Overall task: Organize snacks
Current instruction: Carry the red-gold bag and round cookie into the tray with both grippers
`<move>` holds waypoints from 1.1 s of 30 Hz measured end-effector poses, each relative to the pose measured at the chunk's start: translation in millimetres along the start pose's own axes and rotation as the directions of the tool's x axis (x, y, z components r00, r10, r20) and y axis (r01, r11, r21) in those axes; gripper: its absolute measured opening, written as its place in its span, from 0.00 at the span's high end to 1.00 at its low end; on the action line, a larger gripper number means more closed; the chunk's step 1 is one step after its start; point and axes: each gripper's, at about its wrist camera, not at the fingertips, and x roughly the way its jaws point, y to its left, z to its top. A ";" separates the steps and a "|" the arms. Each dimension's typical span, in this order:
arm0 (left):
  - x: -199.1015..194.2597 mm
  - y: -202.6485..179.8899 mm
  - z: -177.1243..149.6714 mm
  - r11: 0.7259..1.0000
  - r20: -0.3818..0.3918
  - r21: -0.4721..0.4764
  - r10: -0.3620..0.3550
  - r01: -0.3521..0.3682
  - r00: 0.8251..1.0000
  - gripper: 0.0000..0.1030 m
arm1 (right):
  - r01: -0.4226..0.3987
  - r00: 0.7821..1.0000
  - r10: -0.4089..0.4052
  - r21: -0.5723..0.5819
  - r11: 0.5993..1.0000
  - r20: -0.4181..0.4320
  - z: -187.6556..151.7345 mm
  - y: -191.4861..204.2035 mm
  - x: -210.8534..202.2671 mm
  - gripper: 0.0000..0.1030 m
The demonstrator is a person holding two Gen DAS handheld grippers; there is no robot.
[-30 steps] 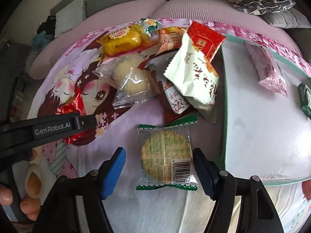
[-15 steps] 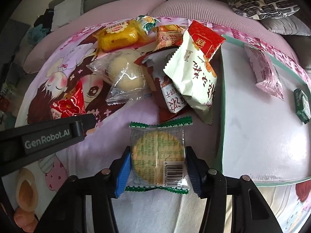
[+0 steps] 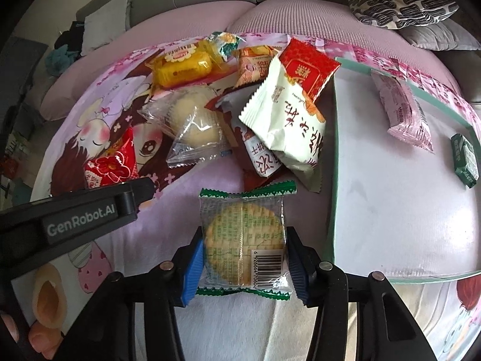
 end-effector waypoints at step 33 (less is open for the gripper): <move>-67.6 -29.6 -1.1 0.995 0.211 0.101 -0.020 -0.001 0.977 0.51 | 0.014 0.990 -0.049 0.255 0.967 0.132 4.9 -94.4 -51.7 0.49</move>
